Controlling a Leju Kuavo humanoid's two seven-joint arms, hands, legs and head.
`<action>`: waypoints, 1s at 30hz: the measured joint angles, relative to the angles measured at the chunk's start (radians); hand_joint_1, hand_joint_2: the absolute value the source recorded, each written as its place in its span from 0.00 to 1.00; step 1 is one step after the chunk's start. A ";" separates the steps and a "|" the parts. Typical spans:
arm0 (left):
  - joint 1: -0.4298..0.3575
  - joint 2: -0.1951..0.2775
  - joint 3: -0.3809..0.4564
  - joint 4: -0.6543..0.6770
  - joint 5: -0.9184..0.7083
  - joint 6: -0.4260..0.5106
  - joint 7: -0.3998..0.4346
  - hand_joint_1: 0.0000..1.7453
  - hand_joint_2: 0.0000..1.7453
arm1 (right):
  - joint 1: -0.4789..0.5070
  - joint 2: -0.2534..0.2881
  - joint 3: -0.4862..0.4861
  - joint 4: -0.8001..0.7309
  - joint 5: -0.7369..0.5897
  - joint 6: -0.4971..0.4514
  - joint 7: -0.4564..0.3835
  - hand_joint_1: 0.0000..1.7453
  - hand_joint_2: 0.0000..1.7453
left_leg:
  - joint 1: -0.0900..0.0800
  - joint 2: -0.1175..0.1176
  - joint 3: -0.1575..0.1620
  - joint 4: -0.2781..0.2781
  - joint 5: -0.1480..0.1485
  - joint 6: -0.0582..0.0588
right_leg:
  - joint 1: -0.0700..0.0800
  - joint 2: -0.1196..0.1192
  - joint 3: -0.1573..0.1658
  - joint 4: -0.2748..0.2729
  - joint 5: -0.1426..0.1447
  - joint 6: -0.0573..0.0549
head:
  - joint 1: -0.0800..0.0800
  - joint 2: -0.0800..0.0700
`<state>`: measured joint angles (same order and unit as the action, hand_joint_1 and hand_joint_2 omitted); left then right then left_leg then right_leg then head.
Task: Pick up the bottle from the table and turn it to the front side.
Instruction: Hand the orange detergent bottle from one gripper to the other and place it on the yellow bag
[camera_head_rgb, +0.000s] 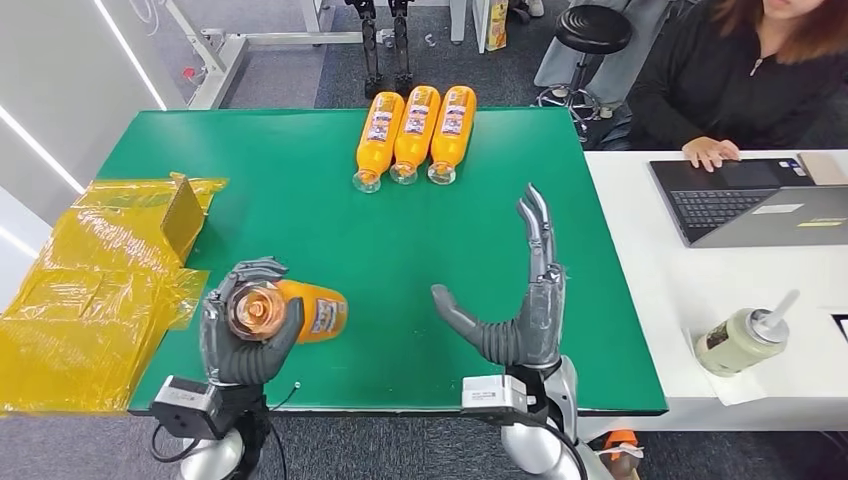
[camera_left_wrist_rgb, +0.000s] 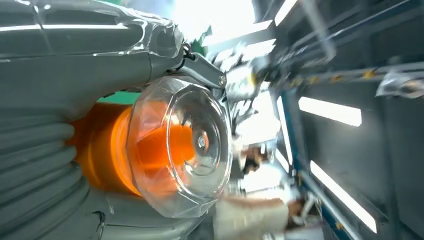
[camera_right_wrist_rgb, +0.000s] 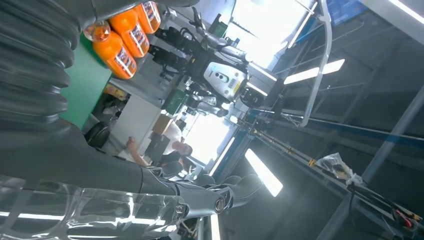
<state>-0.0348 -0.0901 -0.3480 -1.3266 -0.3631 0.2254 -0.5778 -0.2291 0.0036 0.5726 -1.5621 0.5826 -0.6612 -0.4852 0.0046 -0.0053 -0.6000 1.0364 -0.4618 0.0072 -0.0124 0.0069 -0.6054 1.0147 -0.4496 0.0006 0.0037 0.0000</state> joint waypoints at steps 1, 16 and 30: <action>0.004 0.007 0.009 -0.017 -0.023 0.011 0.003 1.00 1.00 | -0.004 -0.001 0.000 0.006 -0.003 0.001 -0.002 0.00 1.00 | 0.000 0.000 0.000 0.000 0.000 0.000 | 0.000 0.000 0.000 0.000 0.000 0.000 | 0.000 0.000; 0.021 0.225 0.134 -0.099 -0.460 0.253 0.115 1.00 1.00 | -0.063 -0.004 0.000 0.079 -0.057 0.054 -0.020 0.00 1.00 | 0.001 -0.001 0.000 0.000 0.001 -0.001 | 0.000 -0.001 0.000 0.000 0.000 -0.001 | 0.000 0.000; -0.102 0.315 0.136 0.185 -0.636 0.337 0.127 0.97 1.00 | -0.059 -0.039 0.006 0.083 -0.132 0.037 -0.047 0.00 1.00 | 0.001 0.000 0.000 0.000 0.001 -0.001 | 0.000 0.000 0.000 0.000 0.001 -0.002 | 0.000 0.000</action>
<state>-0.1372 0.2250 -0.2123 -1.1418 -0.9995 0.5626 -0.4504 -0.2877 -0.0358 0.5785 -1.4795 0.4509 -0.6237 -0.5325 0.0057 -0.0055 -0.5996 1.0367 -0.4607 0.0061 -0.0123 0.0066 -0.6056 1.0144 -0.4488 -0.0011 0.0037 0.0000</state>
